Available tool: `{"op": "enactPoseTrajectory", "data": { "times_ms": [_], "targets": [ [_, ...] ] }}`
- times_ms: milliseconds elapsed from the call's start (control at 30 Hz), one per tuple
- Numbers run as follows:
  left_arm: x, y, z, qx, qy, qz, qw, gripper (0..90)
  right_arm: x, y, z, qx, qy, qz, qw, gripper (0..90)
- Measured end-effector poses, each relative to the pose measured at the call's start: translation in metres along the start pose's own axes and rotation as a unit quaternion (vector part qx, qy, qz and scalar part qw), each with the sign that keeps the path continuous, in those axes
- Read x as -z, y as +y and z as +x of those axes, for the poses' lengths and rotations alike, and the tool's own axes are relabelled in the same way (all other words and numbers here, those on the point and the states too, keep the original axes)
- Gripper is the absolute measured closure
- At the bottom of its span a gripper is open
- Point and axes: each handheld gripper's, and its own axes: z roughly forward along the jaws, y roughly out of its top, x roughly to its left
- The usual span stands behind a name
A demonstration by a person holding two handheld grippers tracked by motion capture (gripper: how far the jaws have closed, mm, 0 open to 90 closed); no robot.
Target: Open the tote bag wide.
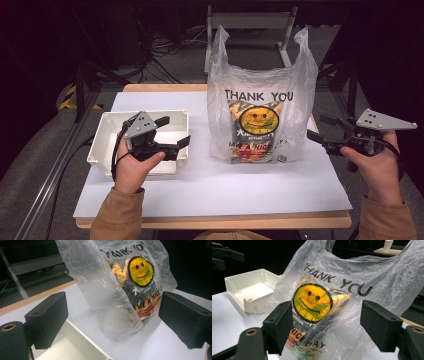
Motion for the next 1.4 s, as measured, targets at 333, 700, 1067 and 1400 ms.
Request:
{"op": "enactPoseTrajectory", "data": {
  "times_ms": [333, 700, 1067, 1400],
  "targets": [
    [0.001, -0.001, 0.002, 0.001, 0.007, 0.006, 1.0000, 9.2, 0.000, -0.001, -0.001, -0.001, -0.004, 0.001, 1.0000, 26.4],
    [0.003, -0.002, 0.004, 0.005, 0.013, 0.016, 0.9998, 10.4, -0.006, -0.001, -0.005, -0.007, -0.019, 0.001, 0.9998, 24.8],
    [-0.003, -0.004, 0.005, 0.008, 0.015, 0.025, 0.9995, 10.5, -0.031, 0.008, -0.028, -0.019, -0.061, 0.013, 0.9979, 24.0],
    [-0.006, -0.007, 0.006, 0.010, 0.015, 0.033, 0.9993, 10.5, -0.049, 0.015, -0.042, -0.025, -0.075, 0.031, 0.9964, 24.0]
  ]
}}
